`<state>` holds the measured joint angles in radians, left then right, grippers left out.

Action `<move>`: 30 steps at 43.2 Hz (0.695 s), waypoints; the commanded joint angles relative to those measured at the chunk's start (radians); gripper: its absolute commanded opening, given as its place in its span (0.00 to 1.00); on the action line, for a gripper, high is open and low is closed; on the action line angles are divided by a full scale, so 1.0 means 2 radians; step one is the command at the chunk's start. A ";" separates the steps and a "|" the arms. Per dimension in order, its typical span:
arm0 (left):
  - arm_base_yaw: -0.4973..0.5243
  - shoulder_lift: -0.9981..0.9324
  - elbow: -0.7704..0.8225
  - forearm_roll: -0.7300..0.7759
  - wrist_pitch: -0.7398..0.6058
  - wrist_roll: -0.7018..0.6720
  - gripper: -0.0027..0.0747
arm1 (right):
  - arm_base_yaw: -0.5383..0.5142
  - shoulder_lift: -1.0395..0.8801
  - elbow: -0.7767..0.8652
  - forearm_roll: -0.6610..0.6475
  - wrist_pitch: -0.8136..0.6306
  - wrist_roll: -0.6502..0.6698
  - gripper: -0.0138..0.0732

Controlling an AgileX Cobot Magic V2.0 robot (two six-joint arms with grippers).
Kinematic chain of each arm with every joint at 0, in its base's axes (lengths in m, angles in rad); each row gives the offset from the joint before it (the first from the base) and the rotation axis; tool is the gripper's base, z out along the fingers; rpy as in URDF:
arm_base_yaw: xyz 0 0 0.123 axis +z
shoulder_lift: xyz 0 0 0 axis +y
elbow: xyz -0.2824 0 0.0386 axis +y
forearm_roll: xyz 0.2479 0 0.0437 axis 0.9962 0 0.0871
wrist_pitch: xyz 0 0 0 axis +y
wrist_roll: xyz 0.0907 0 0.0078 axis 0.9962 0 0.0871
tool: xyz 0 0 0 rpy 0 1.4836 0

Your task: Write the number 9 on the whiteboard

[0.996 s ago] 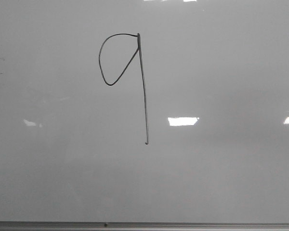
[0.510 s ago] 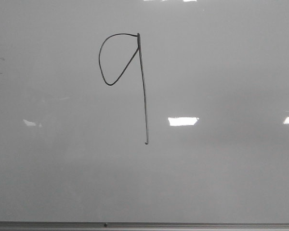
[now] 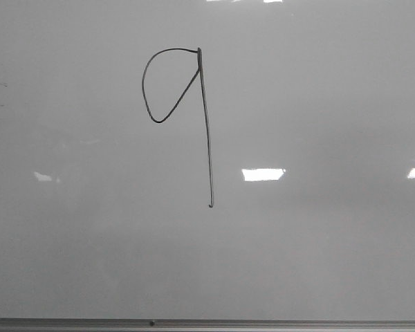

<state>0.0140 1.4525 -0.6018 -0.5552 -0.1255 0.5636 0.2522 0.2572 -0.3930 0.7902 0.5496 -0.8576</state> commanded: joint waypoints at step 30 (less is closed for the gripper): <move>0.000 -0.443 0.086 -0.007 0.153 -0.005 0.19 | -0.003 0.005 -0.013 0.016 -0.031 -0.001 0.09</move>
<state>0.0140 0.6497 -0.4186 -0.5568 0.1634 0.5636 0.2522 0.2572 -0.3930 0.7902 0.5496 -0.8576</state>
